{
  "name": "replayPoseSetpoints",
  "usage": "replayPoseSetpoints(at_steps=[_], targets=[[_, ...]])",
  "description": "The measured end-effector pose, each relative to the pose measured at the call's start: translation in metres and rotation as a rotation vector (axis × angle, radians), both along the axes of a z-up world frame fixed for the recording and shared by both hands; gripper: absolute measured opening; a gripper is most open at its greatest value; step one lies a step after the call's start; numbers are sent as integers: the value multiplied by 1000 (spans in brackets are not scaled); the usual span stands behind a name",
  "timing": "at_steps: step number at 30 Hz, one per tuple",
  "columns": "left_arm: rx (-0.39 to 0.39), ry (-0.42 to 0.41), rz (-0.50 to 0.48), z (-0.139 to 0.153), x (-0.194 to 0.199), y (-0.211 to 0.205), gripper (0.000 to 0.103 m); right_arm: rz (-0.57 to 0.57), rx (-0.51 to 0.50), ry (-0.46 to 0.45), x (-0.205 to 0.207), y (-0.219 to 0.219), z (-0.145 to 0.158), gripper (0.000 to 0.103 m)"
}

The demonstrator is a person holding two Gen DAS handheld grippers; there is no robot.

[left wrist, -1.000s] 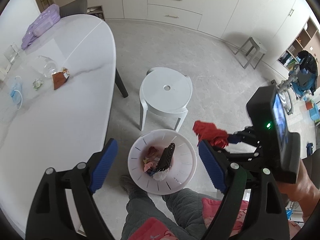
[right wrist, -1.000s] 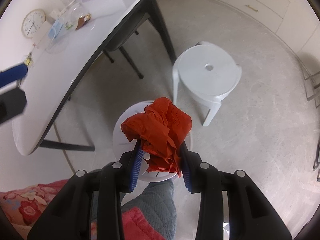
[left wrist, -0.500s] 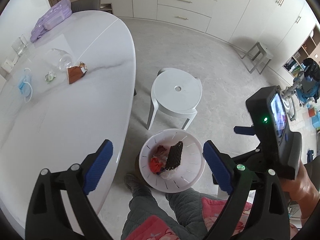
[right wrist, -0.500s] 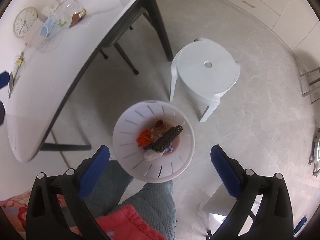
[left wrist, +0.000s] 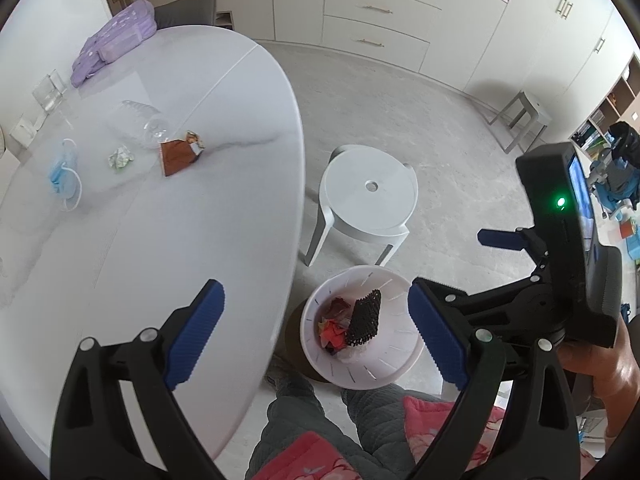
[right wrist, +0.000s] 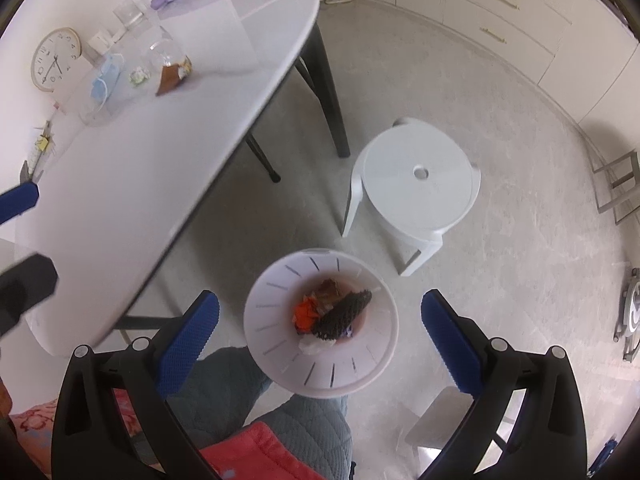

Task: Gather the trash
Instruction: 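Reach the left tool to the blue face mask and grasp it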

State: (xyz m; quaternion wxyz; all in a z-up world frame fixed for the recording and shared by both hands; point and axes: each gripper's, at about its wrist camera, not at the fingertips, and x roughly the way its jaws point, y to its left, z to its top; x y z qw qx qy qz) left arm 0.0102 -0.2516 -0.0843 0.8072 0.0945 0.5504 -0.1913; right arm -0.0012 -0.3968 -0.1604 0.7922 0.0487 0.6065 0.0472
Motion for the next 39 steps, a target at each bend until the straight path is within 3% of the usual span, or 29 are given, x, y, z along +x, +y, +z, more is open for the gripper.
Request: replayPoseSetpoints(at_steps=[8,15,20,27,33,35,39], targets=[[-40,-23,154,10,48,75,95,55,20,-122,56,59,38,100],[76,-101,315,1,120,167,95,118,15,-185,118,127,55,100],[144,-103,426,-24,182,219,95,139,12,-178,155,162,53,100],[147,-34,564,-72,261,258,95,146,-2,-137,203,196,42,100],[136,43,660,-114,302,279,94,177,-12,-116,242,216,33,100],[90,49,683,-119,309,287,63,194,-17,-113,255,223,29,100],[83,36,714,-120,320,301,28,239,-35,-116,279,240,24,100]])
